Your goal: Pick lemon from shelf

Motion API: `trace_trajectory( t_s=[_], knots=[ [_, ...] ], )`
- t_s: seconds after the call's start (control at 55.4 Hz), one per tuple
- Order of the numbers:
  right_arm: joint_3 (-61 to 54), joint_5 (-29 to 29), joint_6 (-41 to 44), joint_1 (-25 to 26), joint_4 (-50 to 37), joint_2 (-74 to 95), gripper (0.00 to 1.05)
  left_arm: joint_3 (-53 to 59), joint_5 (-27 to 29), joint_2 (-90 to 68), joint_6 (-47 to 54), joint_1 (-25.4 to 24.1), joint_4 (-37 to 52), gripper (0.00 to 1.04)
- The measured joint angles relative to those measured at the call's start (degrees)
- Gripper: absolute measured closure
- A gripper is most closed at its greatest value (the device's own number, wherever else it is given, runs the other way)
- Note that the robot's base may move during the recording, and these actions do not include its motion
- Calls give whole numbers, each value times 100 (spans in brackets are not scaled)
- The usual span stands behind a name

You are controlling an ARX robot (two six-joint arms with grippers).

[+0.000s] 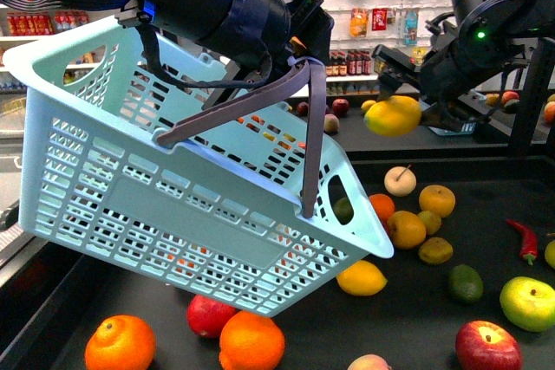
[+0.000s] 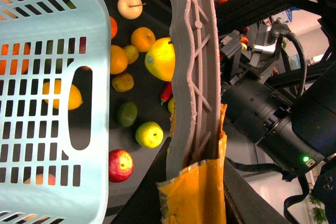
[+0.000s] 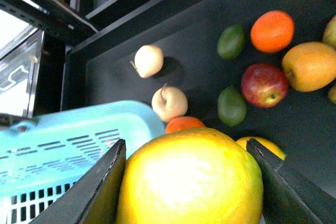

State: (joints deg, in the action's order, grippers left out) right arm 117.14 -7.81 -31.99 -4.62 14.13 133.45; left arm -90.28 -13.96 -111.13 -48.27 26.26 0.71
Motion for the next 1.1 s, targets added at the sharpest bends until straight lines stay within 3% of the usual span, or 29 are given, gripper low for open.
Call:
trace_trajectory(
  t_s=[0.415,0.65,0.866,1.101],
  knots=[
    [-809,-404,-103,-656,-396,-94,42,0,0,0,-2,0,0,91],
    [-1019,-531,-70,-723,-647,-304,9,0,-9,0,-2,0,0,92],
    [-1755,-595,24,-55,-1545,-828,7,0,-4,-2,-39,0,2,92],
    [-2146,-498,868,839,-1996,-697,7,0,-15,-2,-44,0,2,92]
  ],
)
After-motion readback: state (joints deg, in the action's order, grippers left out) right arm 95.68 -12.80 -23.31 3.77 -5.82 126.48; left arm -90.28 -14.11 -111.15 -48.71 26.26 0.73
